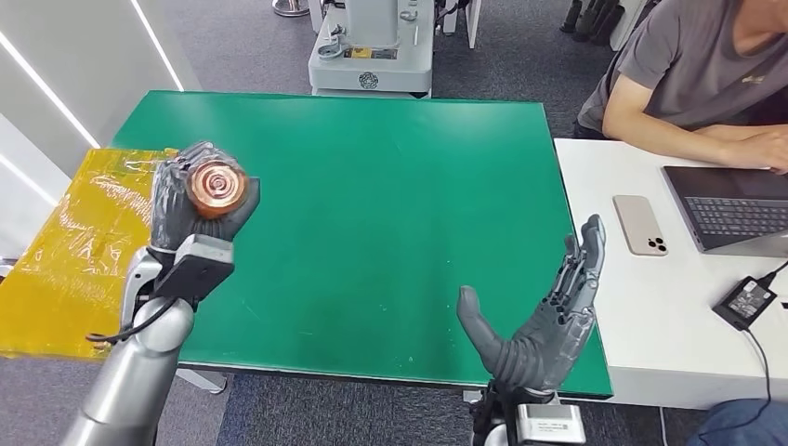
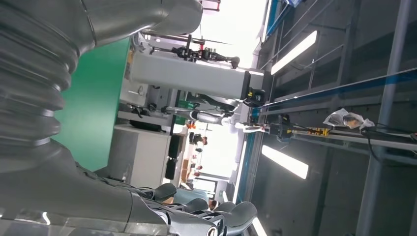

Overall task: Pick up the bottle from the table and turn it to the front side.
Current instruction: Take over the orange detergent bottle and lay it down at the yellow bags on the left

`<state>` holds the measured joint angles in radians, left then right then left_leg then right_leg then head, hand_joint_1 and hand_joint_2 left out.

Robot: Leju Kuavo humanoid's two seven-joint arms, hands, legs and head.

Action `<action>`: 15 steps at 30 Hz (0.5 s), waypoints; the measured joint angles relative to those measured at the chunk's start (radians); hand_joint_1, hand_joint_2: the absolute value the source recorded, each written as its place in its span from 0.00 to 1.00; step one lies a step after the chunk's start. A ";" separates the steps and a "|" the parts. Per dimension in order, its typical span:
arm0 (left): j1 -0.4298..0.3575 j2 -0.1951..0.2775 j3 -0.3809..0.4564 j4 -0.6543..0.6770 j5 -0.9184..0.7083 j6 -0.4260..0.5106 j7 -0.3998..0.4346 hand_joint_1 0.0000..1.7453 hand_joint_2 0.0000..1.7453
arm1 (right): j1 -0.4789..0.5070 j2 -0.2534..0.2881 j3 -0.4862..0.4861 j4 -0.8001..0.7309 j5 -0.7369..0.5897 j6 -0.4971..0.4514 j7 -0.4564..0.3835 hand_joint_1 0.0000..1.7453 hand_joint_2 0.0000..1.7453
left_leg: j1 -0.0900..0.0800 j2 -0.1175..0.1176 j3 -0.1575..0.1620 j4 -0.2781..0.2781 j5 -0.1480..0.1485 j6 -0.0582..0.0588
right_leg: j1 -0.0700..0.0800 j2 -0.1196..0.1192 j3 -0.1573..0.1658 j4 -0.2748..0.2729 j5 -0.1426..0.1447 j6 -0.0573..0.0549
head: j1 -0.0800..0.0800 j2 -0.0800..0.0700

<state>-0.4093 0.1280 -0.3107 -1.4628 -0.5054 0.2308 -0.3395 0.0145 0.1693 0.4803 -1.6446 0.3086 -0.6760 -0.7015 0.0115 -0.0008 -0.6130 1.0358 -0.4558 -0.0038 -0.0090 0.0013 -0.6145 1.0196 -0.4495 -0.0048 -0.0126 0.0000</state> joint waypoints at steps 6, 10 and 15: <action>-0.074 0.108 -0.021 0.180 -0.190 0.046 0.062 1.00 1.00 | -0.003 -0.001 0.010 0.011 -0.015 0.000 0.000 0.00 1.00 | 0.000 0.003 0.001 -0.001 0.000 -0.001 | 0.000 0.003 -0.001 0.001 0.001 -0.001 | 0.000 0.000; -0.066 0.169 -0.032 0.250 -0.277 0.072 0.102 1.00 1.00 | -0.004 -0.003 0.016 0.016 -0.020 0.000 0.000 0.00 1.00 | 0.000 0.003 0.000 -0.001 0.000 -0.001 | 0.000 0.003 -0.002 0.001 0.000 -0.002 | 0.000 0.000; -0.060 0.218 -0.041 0.320 -0.375 0.121 0.146 1.00 1.00 | -0.006 -0.004 0.021 0.020 -0.031 0.000 0.000 0.00 1.00 | 0.000 0.002 0.000 -0.002 0.000 -0.001 | 0.000 0.002 -0.002 0.001 0.000 -0.002 | 0.000 0.000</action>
<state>-0.4693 0.3459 -0.3514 -1.1427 -0.8803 0.3513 -0.1930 0.0083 0.1649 0.5011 -1.6250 0.2775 -0.6757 -0.7015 0.0115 0.0014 -0.6129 1.0342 -0.4559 -0.0046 -0.0090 0.0038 -0.6161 1.0202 -0.4498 -0.0068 -0.0124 0.0000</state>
